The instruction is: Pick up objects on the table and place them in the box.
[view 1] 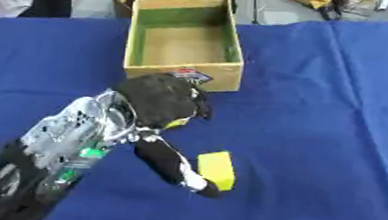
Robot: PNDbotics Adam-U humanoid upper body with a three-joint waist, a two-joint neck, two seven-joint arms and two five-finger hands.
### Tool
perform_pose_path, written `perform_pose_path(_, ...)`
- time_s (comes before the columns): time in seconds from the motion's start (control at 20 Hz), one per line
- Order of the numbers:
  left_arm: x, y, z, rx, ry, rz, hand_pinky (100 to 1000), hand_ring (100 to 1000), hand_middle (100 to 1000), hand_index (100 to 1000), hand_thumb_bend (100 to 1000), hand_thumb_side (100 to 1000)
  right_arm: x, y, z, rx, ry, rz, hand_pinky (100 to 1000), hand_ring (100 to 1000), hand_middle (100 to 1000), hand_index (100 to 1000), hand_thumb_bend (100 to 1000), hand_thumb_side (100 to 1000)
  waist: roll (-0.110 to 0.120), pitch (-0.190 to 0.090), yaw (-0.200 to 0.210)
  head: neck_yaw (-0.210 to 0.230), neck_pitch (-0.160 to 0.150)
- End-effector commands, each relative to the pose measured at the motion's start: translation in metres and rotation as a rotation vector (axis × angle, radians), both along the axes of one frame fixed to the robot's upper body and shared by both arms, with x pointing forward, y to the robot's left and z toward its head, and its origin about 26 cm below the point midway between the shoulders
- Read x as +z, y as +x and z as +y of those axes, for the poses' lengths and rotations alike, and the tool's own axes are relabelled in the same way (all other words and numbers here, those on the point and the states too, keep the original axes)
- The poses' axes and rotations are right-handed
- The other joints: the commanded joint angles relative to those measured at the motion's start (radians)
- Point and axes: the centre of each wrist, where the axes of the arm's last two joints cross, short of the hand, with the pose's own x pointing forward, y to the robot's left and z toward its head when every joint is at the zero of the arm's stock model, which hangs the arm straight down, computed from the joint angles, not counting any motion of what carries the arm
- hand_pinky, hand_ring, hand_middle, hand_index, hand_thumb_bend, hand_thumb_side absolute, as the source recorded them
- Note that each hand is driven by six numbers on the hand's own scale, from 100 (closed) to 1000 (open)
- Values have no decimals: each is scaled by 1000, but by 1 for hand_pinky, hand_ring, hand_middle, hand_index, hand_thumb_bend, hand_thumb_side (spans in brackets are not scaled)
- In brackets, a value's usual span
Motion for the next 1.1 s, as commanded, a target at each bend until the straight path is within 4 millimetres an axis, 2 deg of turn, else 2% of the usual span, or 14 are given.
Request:
perform_pose_path(0.05, 0, -6, -5, 15, 45, -48, 709, 758, 709, 801, 824, 1000, 10, -3, -3, -3, -21, -26, 731, 652, 671, 778, 100, 634, -4, -20, -2, -2, 3)
perform_pose_path(0.15, -4, -7, -8, 9, 52, -28, 683, 740, 688, 797, 781, 1000, 10, -3, -2, -2, -20, -27, 731, 652, 671, 778, 100, 634, -5, -19, -3, -1, 4)
perform_pose_path(0.35, -10, -9, -12, -12, 36, 18, 652, 710, 657, 796, 752, 1000, 10, -3, -2, -2, -19, -27, 732, 652, 670, 779, 100, 635, -6, -13, -6, 0, 3)
perform_pose_path(0.6, -11, -10, -14, -28, -9, 37, 612, 677, 628, 800, 687, 1000, 10, -2, -1, -2, -19, -25, 732, 651, 669, 779, 100, 635, -6, -8, -5, 0, 2)
perform_pose_path(1.1, -16, -10, -12, 37, -79, 30, 544, 633, 591, 801, 559, 1000, 9, -2, 0, -1, -19, -23, 733, 651, 667, 779, 100, 635, -5, -1, -7, -4, -4)
